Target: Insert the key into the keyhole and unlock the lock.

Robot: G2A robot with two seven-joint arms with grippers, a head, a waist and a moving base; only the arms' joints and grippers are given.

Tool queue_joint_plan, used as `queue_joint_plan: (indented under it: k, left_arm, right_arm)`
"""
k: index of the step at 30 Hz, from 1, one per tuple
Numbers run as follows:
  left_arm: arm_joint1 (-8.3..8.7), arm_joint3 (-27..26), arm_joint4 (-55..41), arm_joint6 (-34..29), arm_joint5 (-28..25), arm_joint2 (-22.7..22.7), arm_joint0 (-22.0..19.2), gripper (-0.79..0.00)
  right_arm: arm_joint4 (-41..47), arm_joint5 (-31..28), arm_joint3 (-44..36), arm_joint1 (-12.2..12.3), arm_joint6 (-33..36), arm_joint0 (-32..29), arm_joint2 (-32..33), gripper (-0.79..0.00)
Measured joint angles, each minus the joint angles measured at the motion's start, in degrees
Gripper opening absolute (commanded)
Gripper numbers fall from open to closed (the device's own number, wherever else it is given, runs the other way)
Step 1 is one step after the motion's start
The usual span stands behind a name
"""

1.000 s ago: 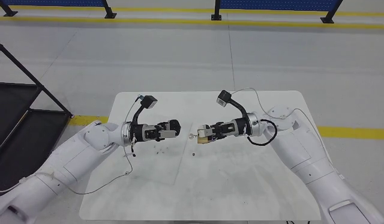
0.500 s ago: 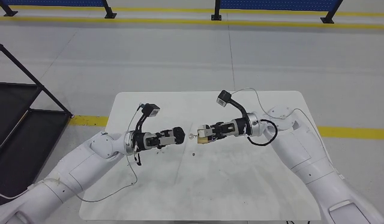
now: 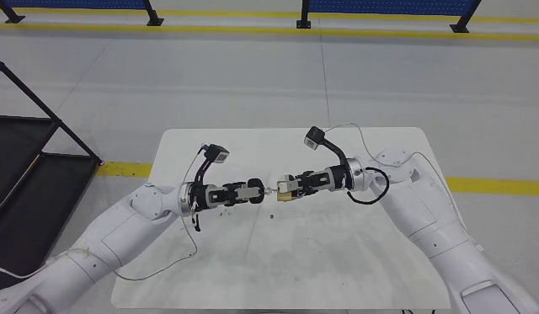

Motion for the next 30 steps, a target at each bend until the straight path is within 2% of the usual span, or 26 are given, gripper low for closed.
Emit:
queue_joint_plan:
  k: [9,30]
  left_arm:
    - [-1.05,0.12,0.7,-1.2,1.73,-0.84,0.23,-0.526]
    - [-3.47,0.88,2.57,-2.24,5.89,-2.86,0.25,-0.56]
  right_arm:
    - [0.0,0.0,0.0,0.0,0.0,0.0,0.0,-0.785]
    - [0.0,0.0,0.0,0.0,0.0,0.0,0.0,-0.785]
